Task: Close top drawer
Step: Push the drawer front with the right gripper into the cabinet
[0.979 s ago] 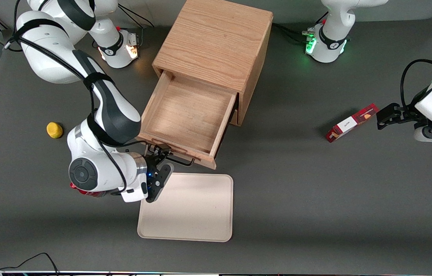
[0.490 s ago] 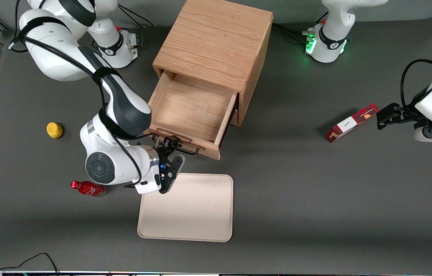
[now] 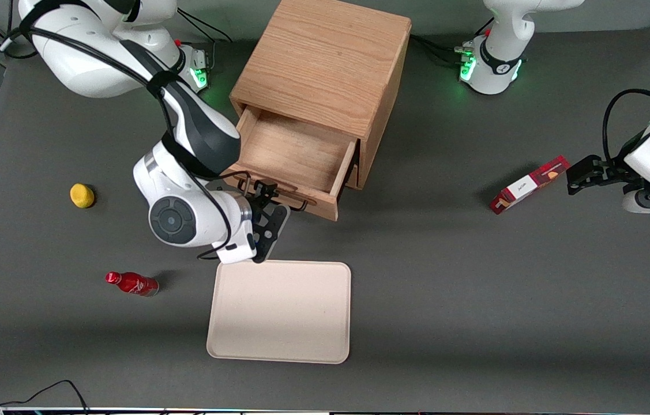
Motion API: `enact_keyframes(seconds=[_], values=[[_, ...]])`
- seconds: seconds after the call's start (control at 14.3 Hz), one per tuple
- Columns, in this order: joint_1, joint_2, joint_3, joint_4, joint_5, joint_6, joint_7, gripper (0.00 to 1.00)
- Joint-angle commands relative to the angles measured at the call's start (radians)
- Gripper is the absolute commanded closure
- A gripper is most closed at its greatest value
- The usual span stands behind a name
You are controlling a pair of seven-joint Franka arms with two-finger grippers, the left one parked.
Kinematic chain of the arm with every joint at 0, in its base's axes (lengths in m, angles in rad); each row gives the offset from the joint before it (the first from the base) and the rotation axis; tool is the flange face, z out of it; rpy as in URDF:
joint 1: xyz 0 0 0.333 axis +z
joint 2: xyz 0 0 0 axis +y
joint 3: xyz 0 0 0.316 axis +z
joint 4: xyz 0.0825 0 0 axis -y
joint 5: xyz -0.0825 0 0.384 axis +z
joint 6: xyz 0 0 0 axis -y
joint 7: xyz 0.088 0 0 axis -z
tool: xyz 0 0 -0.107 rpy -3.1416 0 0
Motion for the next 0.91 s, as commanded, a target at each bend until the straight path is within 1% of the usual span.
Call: enact_keyframes(seconds=[0.0,0.28,0.42,0.7,0.84], values=[[-0.035,-0.114,0.006,-0.178,0.068,0.061,0.015,0.00],[-0.037,-0.147,0.016,-0.250,0.077,0.101,0.017,0.00],[-0.035,-0.157,0.021,-0.282,0.079,0.125,0.049,0.00],[-0.035,-0.161,0.039,-0.287,0.093,0.124,0.063,0.00],[-0.037,-0.162,0.058,-0.287,0.099,0.124,0.097,0.00]])
